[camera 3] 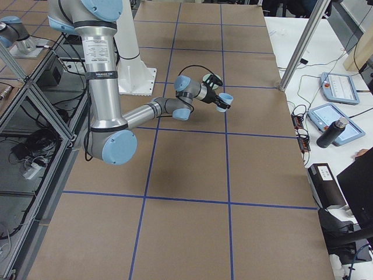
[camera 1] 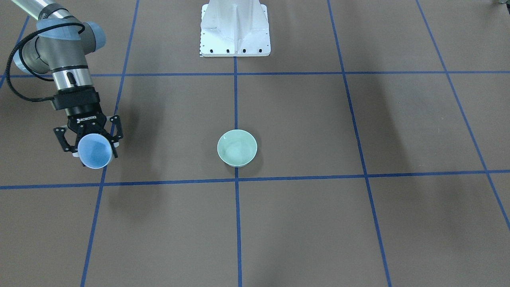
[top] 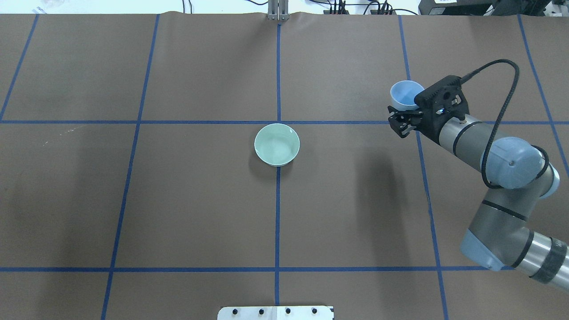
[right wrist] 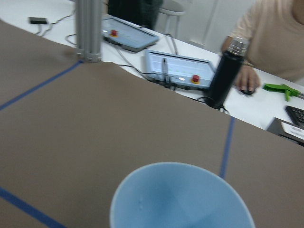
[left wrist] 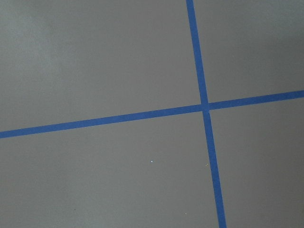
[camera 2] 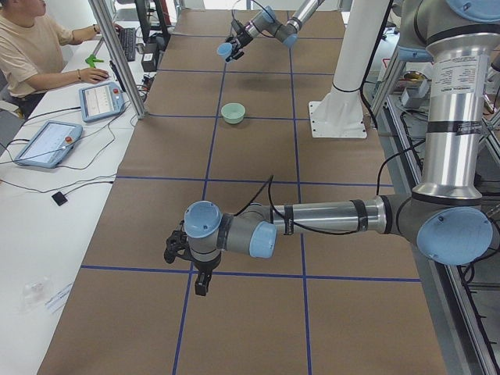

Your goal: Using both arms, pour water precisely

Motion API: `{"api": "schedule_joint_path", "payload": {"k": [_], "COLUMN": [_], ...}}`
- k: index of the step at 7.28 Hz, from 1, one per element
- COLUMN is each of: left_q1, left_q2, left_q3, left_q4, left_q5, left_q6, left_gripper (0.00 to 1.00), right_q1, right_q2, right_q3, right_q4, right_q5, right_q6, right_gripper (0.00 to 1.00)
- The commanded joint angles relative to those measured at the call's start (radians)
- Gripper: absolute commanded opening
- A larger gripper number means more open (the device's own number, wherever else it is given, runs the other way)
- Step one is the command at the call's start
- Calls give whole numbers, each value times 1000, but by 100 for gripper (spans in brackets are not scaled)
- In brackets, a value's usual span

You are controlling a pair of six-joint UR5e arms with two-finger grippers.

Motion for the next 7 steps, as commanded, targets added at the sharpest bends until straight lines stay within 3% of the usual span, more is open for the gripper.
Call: {"api": "schedule_joint_path", "payload": {"k": [1,2,3,4,5,7], "left_q1": [0,0,0,0,0,0], "left_q2": [0,0,0,0,0,2], "left_q3": [2,2,5,6,11,14], "left_q4": [-1,1,3,3,3,3], "left_q5": [0,1,0,0,0,0], "left_q6": [0,-3,-3,0,0,0], "left_gripper": [100,100,100,100,100,100], "right_q1": [-3,-12,-12,-14,-31,-64], "right_q2": [134,165,250,338,381,403], "right_q3": [-21,-33,-46,-44,-46,-52], "right_q4": [-11,-28,-183,-385,-495,-598], "right_q5": [256,292,388,418,420,420], "right_q6": [-125,-136,-153,-180,-180,-180], "right_gripper": [0,0,0,0,0,0]}}
